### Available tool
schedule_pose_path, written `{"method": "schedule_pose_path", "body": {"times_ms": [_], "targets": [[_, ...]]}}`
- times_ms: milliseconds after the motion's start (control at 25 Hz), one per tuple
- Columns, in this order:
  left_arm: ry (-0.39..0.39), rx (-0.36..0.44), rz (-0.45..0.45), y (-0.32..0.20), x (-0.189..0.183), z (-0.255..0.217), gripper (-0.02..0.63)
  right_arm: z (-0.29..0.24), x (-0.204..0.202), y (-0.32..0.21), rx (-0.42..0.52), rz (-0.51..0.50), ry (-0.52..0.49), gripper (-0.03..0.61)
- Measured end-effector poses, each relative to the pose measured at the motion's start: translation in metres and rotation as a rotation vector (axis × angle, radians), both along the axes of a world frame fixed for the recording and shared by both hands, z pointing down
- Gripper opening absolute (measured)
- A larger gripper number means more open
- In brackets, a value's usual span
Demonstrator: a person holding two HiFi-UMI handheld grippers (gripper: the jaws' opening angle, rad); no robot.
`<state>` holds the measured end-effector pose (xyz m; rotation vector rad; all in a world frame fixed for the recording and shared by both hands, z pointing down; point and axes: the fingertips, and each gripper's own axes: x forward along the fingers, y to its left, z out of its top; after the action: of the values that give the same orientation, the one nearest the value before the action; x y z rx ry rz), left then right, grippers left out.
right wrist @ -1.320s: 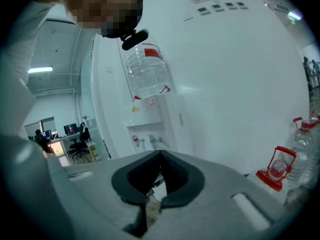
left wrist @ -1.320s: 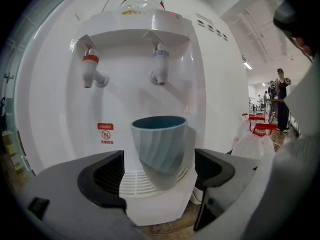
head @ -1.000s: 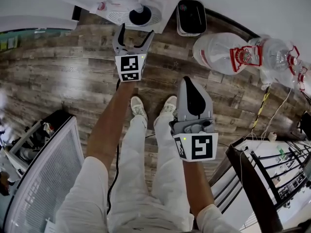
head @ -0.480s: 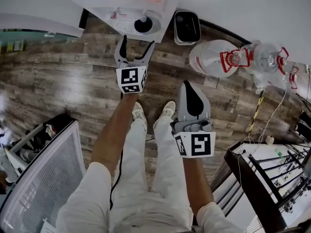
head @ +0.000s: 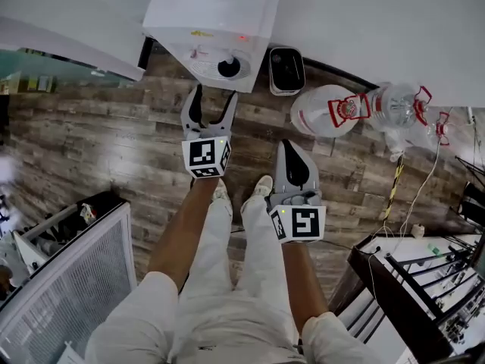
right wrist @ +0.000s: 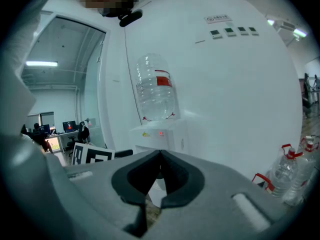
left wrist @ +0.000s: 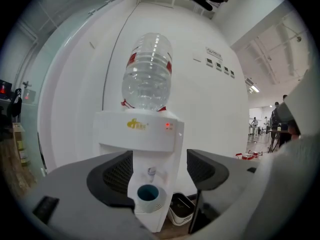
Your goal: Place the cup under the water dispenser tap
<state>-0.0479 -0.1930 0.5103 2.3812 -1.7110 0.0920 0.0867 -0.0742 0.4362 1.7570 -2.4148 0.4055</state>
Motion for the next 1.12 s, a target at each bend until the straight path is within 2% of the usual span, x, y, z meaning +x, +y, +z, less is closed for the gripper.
{"method": "schedule_pose_path", "body": {"times_ms": [240, 440, 760, 920, 1120], "targets": [[0.037, 0.007, -0.012, 0.020, -0.001, -0.065, 0.293, -0.042, 0.002, 0.007, 0.018, 0.024, -0.015, -0.003], [0.025, 0.011, 0.007, 0.043, 0.007, -0.110, 0.243, -0.078, 0.006, 0.014, 0.032, 0.033, -0.017, -0.003], [0.001, 0.044, 0.020, 0.080, -0.001, -0.183, 0.129, -0.134, -0.007, 0.024, 0.065, -0.005, -0.021, -0.005], [-0.001, 0.066, 0.014, 0.096, -0.006, -0.217, 0.046, -0.157, -0.011, 0.030, 0.078, -0.025, -0.018, -0.006], [-0.011, 0.086, 0.007, 0.119, -0.010, -0.249, 0.003, -0.183, -0.015, 0.036, 0.097, -0.042, -0.026, -0.008]]}}
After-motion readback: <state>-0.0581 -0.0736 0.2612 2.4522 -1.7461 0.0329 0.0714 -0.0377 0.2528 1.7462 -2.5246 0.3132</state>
